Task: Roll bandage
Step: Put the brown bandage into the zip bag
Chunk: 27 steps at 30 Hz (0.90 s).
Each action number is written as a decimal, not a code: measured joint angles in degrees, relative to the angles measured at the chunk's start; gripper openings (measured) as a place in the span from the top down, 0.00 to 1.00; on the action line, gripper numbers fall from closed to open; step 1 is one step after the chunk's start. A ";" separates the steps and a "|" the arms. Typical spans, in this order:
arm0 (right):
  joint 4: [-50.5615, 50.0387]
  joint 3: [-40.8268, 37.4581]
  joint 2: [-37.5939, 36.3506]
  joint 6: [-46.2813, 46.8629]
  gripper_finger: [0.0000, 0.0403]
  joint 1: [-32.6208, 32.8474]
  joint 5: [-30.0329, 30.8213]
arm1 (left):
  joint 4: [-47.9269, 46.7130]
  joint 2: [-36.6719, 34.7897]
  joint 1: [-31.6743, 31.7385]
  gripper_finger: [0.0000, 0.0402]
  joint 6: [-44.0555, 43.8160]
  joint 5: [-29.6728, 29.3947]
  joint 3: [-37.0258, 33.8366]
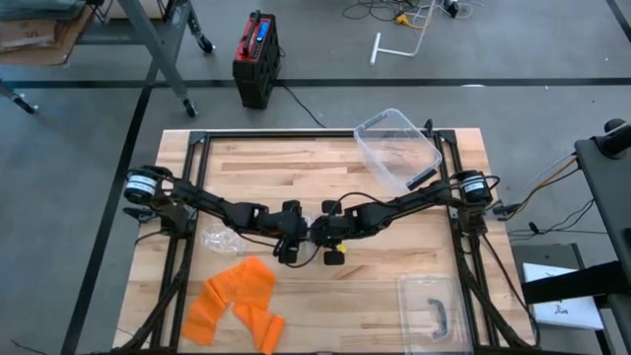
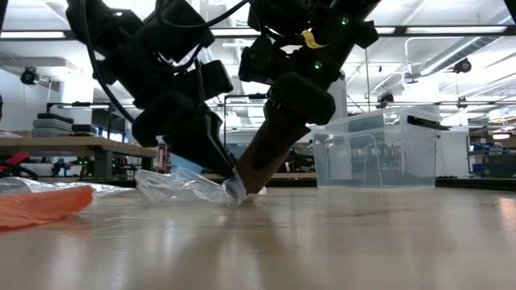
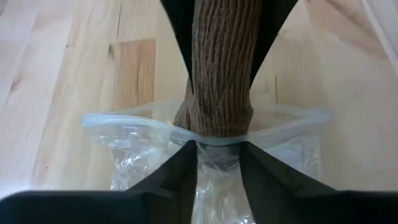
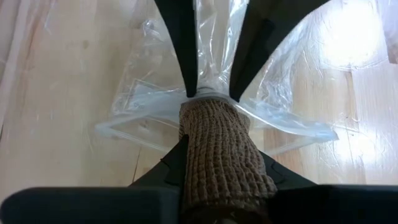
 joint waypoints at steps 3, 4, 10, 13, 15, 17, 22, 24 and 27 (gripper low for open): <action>0.01 0.00 0.00 0.00 0.80 0.00 0.02 | -0.04 -0.01 0.00 0.84 0.05 -0.02 0.18; -0.01 -0.02 0.00 0.01 0.80 0.00 0.02 | -0.02 -0.01 0.00 0.88 0.05 -0.01 0.19; -0.53 -0.02 -0.08 0.06 0.81 0.00 0.04 | -0.04 -0.29 -0.06 0.98 -0.12 -0.35 0.21; -2.07 -0.02 -0.69 0.50 0.81 0.00 0.10 | 0.07 -0.94 -0.07 1.00 -0.28 -0.49 0.27; -4.06 -0.11 -1.54 0.57 0.80 0.02 1.32 | -0.01 -1.67 -0.07 1.00 -0.30 -0.54 0.32; -5.98 -0.24 -2.37 0.63 0.81 0.03 2.41 | -0.12 -2.18 -0.07 1.00 -0.29 -0.59 0.34; -6.69 -0.26 -2.86 1.02 0.81 0.02 2.58 | -0.19 -2.69 -0.07 0.97 -0.13 -0.56 0.34; -6.50 -0.28 -2.83 1.01 0.81 0.02 2.69 | 0.23 -1.67 -0.07 0.94 -0.30 -0.52 0.36; -6.32 -0.28 -2.77 1.07 0.81 0.02 2.88 | 0.75 0.49 -0.07 0.86 -0.32 0.78 0.32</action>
